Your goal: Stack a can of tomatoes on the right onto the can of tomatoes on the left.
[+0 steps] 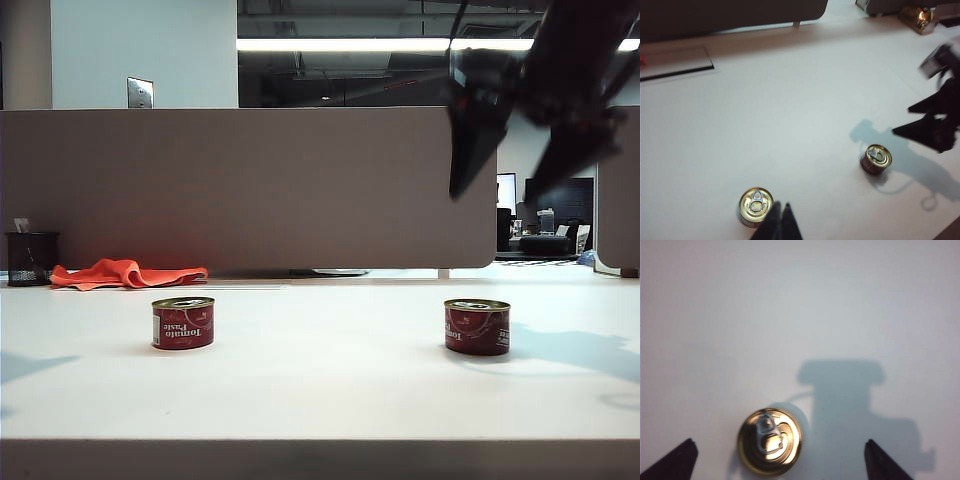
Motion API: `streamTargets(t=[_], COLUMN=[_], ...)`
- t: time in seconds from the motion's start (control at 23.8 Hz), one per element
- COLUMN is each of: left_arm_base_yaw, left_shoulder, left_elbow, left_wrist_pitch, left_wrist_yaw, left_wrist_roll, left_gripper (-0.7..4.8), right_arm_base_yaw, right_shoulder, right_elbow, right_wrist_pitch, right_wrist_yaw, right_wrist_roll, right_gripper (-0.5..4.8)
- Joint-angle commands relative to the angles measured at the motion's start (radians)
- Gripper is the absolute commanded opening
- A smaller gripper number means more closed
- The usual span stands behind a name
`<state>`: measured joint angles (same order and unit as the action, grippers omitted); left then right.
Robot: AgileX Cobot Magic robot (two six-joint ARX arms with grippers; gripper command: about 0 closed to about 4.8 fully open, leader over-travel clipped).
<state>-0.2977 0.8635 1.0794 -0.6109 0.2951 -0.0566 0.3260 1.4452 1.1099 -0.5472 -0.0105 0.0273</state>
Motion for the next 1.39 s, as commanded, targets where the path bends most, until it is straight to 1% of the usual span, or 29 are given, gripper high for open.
streamTargets(t=[0.04, 0.17, 0.25, 0.59, 0.71, 0.84, 0.97, 1.05, 1.18, 1.22, 1.26, 1.3, 1.39], left_arm_base_yaw=[-0.002, -0.002, -0.002, -0.002, -0.002, -0.002, -0.002, -0.002, -0.002, -0.002, -0.002, -0.002, -0.002], left_shoulder=[-0.003, -0.003, -0.002, -0.002, -0.002, -0.002, -0.002, -0.002, -0.002, -0.002, -0.002, -0.002, -0.002], left_elbow=[0.022, 0.023, 0.023, 0.023, 0.023, 0.023, 0.023, 0.023, 0.023, 0.023, 0.023, 0.023, 0.023], left_wrist_pitch=[0.004, -0.002, -0.013, -0.018, -0.019, -0.024, -0.034, -0.043, -0.043, -0.043, -0.043, -0.043, -0.043], left_wrist_yaw=[0.001, 0.002, 0.001, 0.001, 0.0, 0.0, -0.003, -0.003, -0.003, -0.003, -0.003, -0.003, -0.004], left_wrist_roll=[0.004, 0.004, 0.004, 0.004, 0.005, 0.007, 0.027, 0.027, 0.027, 0.027, 0.027, 0.027, 0.027], left_gripper=[-0.05, -0.05, -0.05, -0.05, -0.05, -0.05, -0.05, -0.05, -0.05, -0.05, -0.05, -0.05, -0.05], right_arm_base_yaw=[-0.002, -0.002, -0.002, -0.001, 0.021, 0.039, 0.059, 0.061, 0.061, 0.061, 0.061, 0.061, 0.061], right_shoulder=[0.08, 0.121, 0.148, 0.2, 0.24, 0.261, 0.271, 0.271, 0.271, 0.271, 0.271, 0.271, 0.271], right_elbow=[0.007, 0.007, 0.007, 0.006, 0.006, 0.006, 0.006, 0.006, 0.006, 0.006, 0.006, 0.006, 0.006], right_wrist_pitch=[0.041, 0.056, 0.068, 0.058, 0.051, 0.042, 0.03, 0.012, 0.01, 0.01, 0.01, 0.01, 0.014], right_wrist_yaw=[-0.016, -0.021, -0.062, -0.078, -0.077, -0.057, -0.024, 0.009, 0.027, 0.039, 0.038, 0.037, 0.037], right_wrist_roll=[0.055, 0.055, 0.058, 0.058, 0.047, 0.047, 0.024, 0.024, 0.024, 0.024, 0.023, 0.024, 0.024], right_gripper=[4.79, 4.79, 4.79, 4.79, 4.79, 4.79, 4.79, 4.79, 4.79, 4.62, 4.27, 4.04, 3.83])
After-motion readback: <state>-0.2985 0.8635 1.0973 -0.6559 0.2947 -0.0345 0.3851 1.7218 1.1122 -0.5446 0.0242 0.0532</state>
